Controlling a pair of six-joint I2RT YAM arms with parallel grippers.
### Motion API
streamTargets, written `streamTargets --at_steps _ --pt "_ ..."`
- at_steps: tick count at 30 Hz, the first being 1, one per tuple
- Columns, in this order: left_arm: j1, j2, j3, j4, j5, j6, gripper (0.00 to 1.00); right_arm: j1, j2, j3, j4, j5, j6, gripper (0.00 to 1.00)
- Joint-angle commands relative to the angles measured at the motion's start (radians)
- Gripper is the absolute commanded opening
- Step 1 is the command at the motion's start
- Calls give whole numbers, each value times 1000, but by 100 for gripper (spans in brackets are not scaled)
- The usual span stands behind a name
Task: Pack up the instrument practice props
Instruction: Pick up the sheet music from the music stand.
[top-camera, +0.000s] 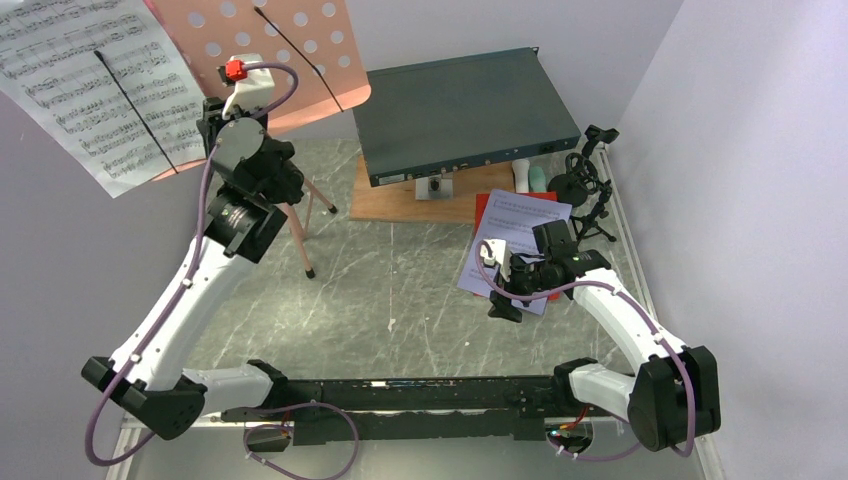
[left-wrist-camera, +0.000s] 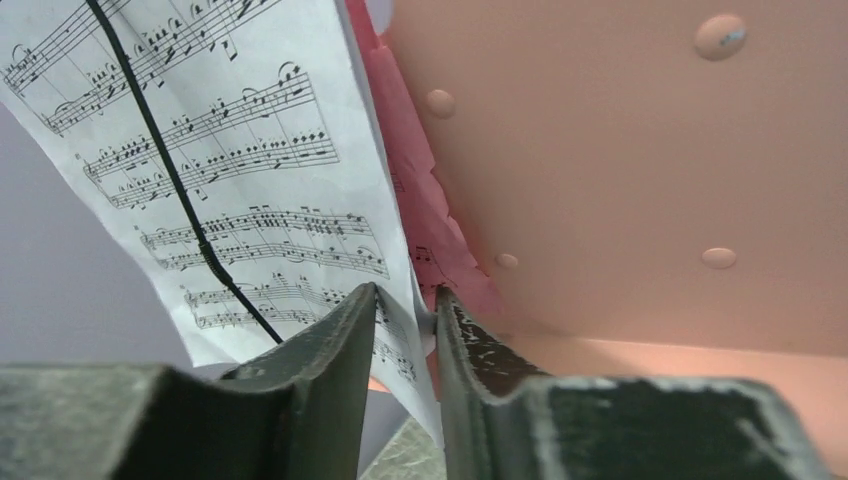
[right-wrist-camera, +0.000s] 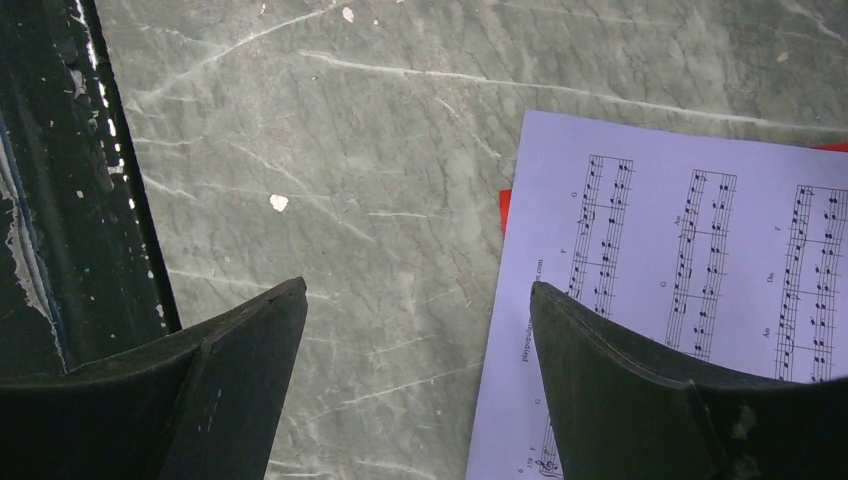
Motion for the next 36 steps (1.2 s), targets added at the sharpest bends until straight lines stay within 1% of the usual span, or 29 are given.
streamTargets --at_steps 1,5,7,9,12,17,23,28,32,34,36 --pt "2 -62 66 -160 62 -133 29 -4 1 29 -5 -31 -16 85" --pt "2 -85 71 -205 95 -174 16 -5 -3 27 -5 -31 -16 85" --pt "2 -95 89 -257 115 -218 13 -5 -4 27 -5 -31 -16 85" --pt "2 -106 107 -310 143 -261 6 -6 -5 27 -5 -31 -16 85" --pt "2 -129 134 -407 216 -350 0 -5 -5 27 -5 -30 -16 85" --pt "3 -176 151 -525 344 -476 0 -7 -9 26 -5 -28 -16 85" --pt "2 -231 106 -534 515 -531 0 -7 -14 26 -5 -29 -18 85" --pt "2 -271 73 -527 651 -533 0 -7 -20 24 -3 -27 -19 85" --pt "2 -278 39 -512 674 -513 0 -7 -21 26 -5 -28 -19 85" --pt "2 -277 26 -503 652 -514 1 -7 -24 25 -5 -28 -21 85" --pt "2 -278 16 -493 632 -519 10 -7 -26 24 -5 -28 -21 85"
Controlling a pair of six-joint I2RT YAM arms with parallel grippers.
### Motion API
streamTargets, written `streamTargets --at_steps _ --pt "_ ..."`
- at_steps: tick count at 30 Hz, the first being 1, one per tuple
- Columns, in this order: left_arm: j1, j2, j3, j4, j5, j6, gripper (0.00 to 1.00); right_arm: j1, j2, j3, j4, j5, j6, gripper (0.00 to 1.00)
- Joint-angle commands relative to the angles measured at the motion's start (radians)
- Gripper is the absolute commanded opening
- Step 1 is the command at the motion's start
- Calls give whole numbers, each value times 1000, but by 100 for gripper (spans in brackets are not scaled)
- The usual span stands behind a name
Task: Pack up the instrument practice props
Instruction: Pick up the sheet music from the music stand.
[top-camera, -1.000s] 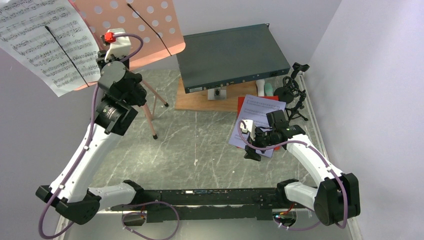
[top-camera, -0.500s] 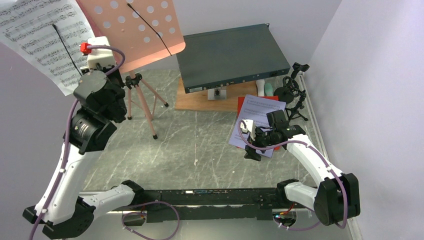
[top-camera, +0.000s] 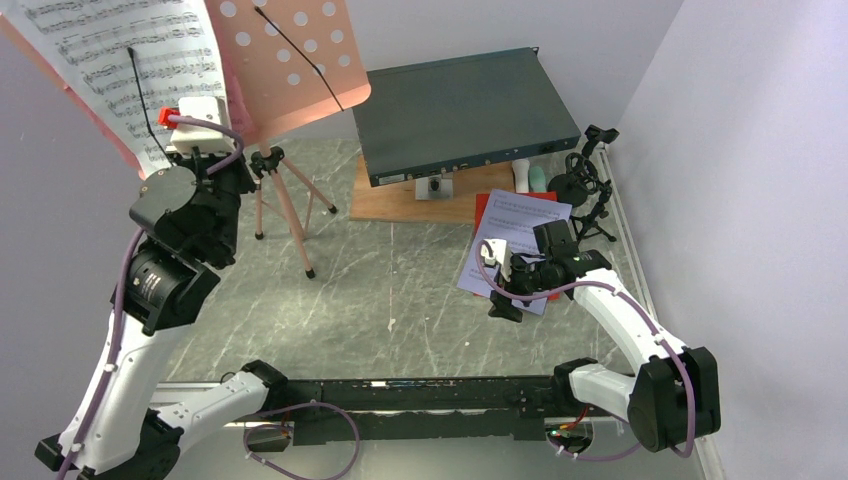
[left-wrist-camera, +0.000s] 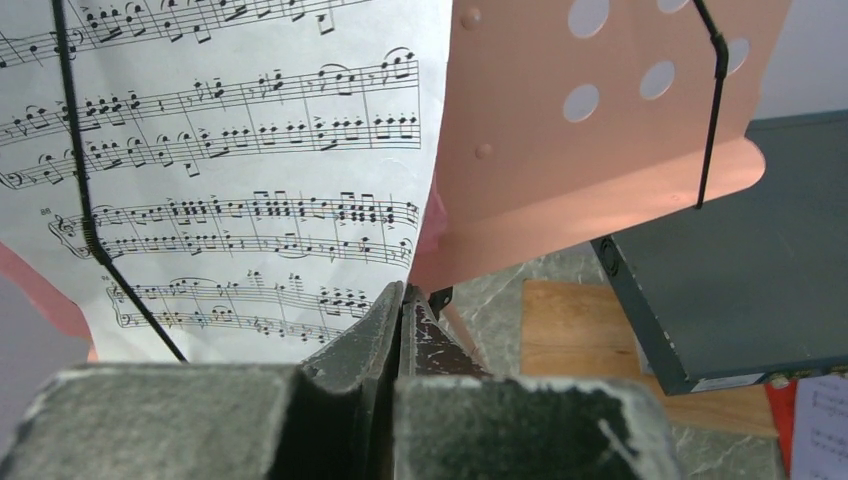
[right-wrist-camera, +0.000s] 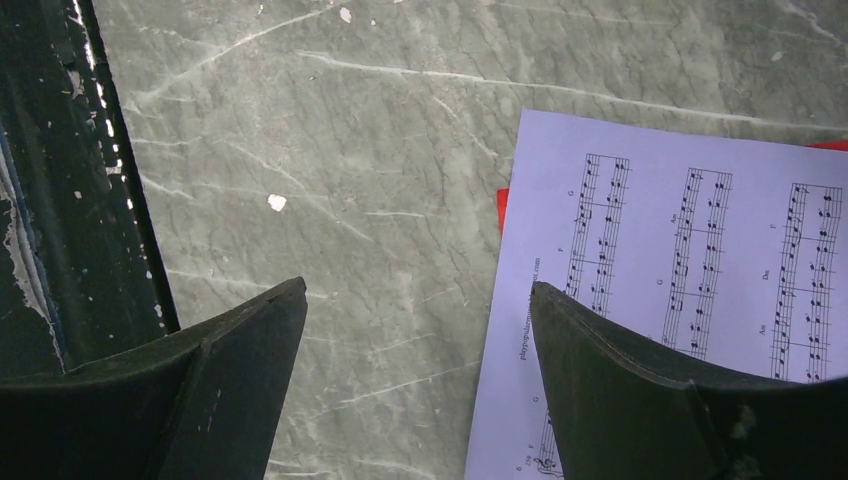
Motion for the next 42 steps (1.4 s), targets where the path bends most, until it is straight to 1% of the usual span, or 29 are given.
streamTargets --at_steps 1,4,7,9,11,12,16,18,23,26,29,34,40,42 --pt "1 0 -24 40 26 -13 12 -3 -25 24 -5 -28 -20 85" --pt "3 -4 -35 55 7 -18 20 -4 -28 24 -6 -28 -20 85" --pt "3 -5 -44 61 -10 -21 23 -4 -33 24 -6 -27 -22 85" --pt "3 -7 -48 56 -17 -36 32 -5 -34 23 -7 -27 -23 85" --pt "3 -14 -50 54 -12 -53 38 -5 -38 23 -7 -27 -23 85" --pt "3 -18 -47 49 -8 -55 42 -6 -40 23 -8 -27 -23 85" --pt "3 -32 -20 12 24 -123 52 -6 -44 21 -8 -27 -24 85" --pt "3 -36 -4 -13 43 -144 56 -7 -44 21 -9 -27 -25 85" --pt "3 -40 34 -100 97 -204 70 -7 -49 22 -9 -27 -26 85" --pt "3 -27 76 -179 126 -239 73 -7 -52 21 -10 -28 -28 86" --pt "4 1 123 -280 136 -237 75 -7 -53 24 -14 -32 -29 86" --pt "3 156 292 -479 -15 -281 78 -7 -60 23 -17 -41 -34 86" --pt "3 335 503 -614 -171 -350 75 -7 -70 21 -16 -40 -35 86" --pt "2 381 547 -649 -177 -370 73 -7 -69 21 -17 -40 -36 86"
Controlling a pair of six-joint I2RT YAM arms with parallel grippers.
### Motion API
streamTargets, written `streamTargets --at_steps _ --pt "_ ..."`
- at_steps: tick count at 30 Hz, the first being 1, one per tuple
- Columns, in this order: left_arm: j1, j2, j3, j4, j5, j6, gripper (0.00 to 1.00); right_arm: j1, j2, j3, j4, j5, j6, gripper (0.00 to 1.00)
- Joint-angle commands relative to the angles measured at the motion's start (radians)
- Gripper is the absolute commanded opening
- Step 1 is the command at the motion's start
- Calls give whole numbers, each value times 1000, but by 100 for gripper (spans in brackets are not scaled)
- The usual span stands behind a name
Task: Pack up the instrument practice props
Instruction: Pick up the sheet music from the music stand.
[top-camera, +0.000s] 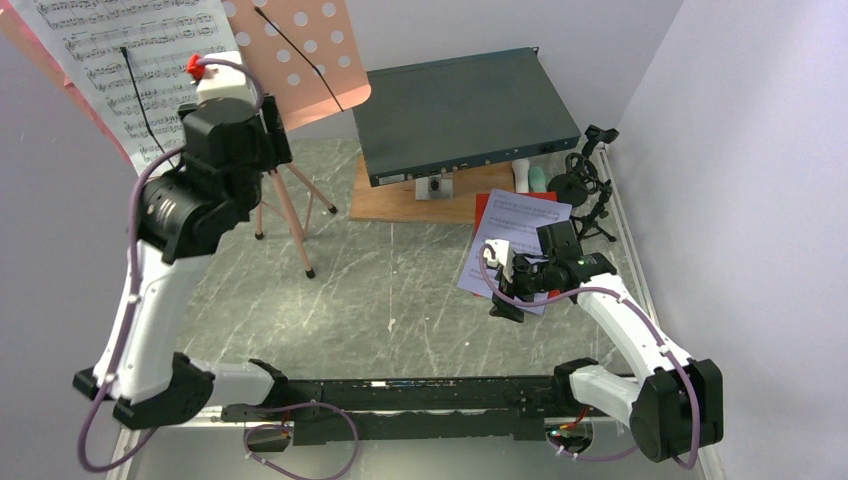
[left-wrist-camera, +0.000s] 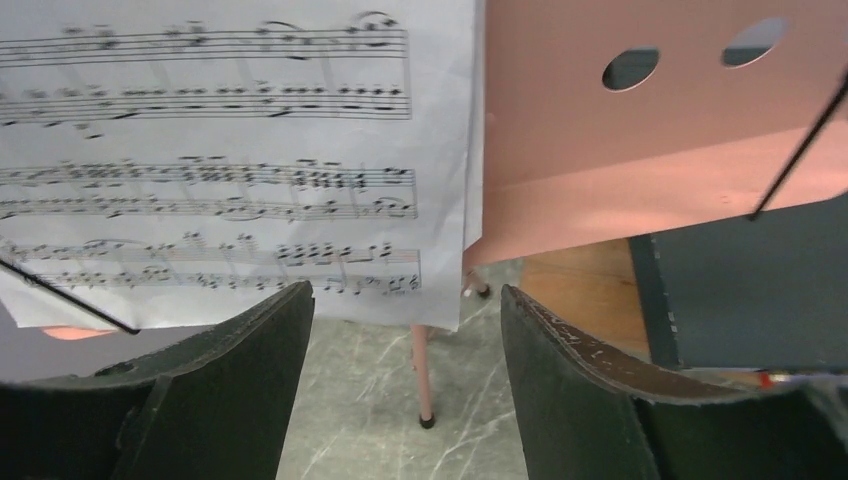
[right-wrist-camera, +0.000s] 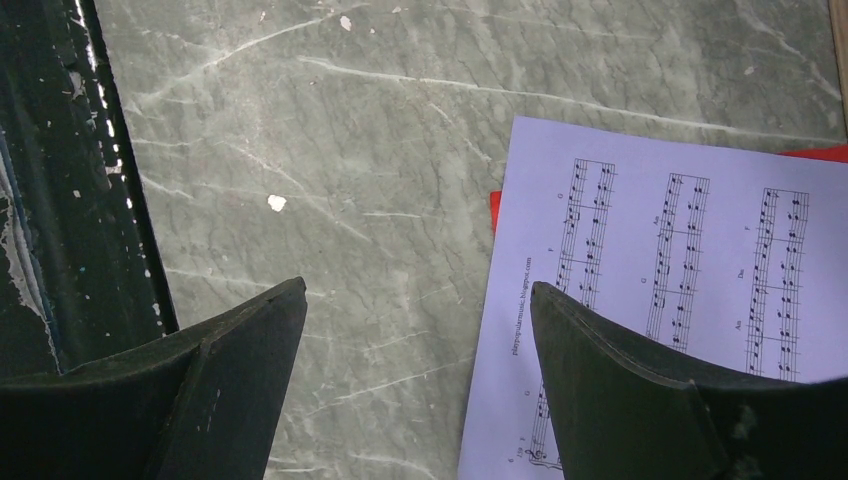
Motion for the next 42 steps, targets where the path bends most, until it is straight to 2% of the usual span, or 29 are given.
streamTargets --at_steps 1,4,9,14,19,24,29,34,42 --pt "1 80 99 -139 -81 -76 72 -5 -21 21 -5 -39 -25 86" --pt "1 98 110 -138 -73 -86 72 -5 -21 21 -6 -40 -26 86" --pt "2 104 103 -112 -137 -55 70 -4 -16 21 -7 -41 -29 86" --pt "1 106 44 -20 -234 19 67 -4 -18 21 -7 -42 -29 86" --pt "1 122 63 14 -246 49 58 -4 -19 21 -6 -39 -29 86" --pt "2 117 94 -14 -208 36 43 -5 -19 21 -6 -39 -29 86" --pt "1 77 50 3 -188 47 44 -5 -16 21 -6 -41 -29 86" --pt "1 73 9 32 -162 47 55 -5 -16 21 -8 -41 -30 86" --pt "2 101 5 68 -173 75 55 -4 -22 20 -7 -37 -30 86"
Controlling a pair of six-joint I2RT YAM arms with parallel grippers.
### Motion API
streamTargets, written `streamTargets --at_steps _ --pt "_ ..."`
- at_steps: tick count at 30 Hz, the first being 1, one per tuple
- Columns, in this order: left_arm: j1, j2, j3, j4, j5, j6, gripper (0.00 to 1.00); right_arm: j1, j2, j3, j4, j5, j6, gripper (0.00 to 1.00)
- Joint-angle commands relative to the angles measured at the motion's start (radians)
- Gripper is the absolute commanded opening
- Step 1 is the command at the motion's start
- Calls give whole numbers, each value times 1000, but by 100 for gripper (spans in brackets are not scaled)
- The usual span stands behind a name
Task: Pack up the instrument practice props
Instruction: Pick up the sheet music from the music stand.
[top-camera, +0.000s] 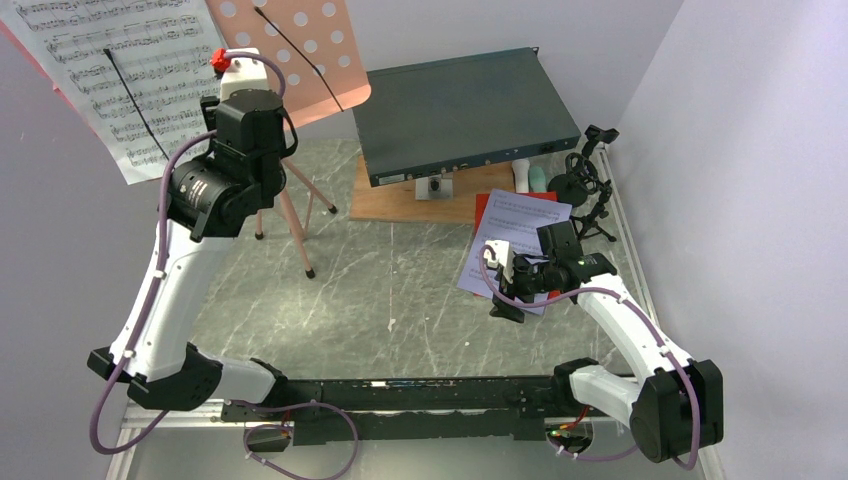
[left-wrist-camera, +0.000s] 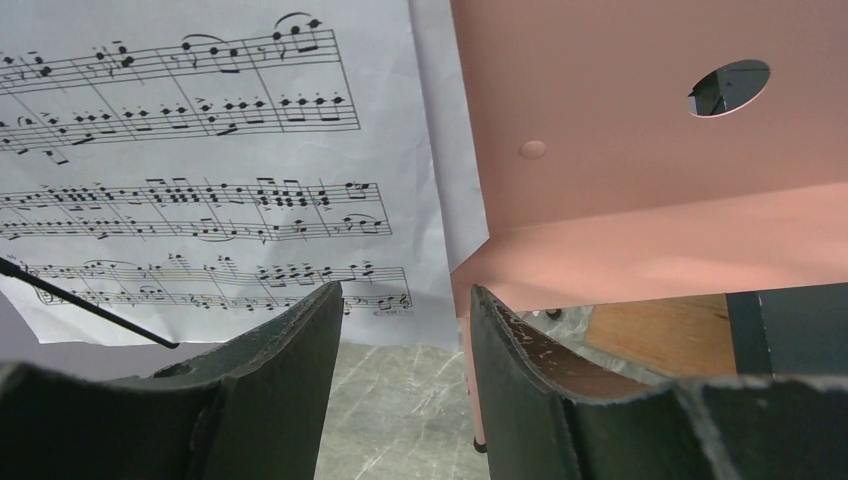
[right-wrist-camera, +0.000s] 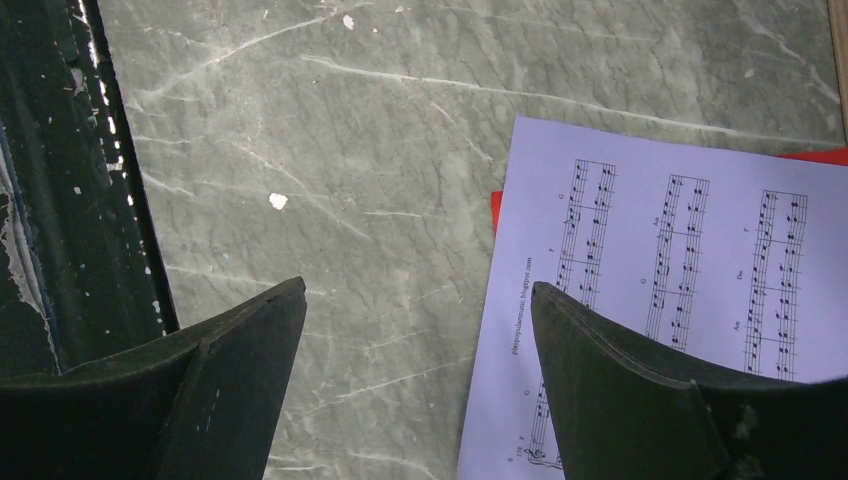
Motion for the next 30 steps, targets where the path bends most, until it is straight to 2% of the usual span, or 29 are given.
streamTargets --at_steps 1,12,19,26,30 --pt "2 8 7 55 7 23 55 -4 -18 20 -1 -35 -21 86" --pt "2 24 -33 111 -115 85 54 -4 -24 19 -1 -32 -22 86" --pt "1 22 -44 111 -133 85 52 -4 -24 18 -1 -33 -22 86" --pt "2 11 -7 68 -116 66 33 -4 -21 19 -1 -32 -22 86" --pt "0 -6 6 41 -91 49 30 -4 -20 18 -1 -33 -22 86"
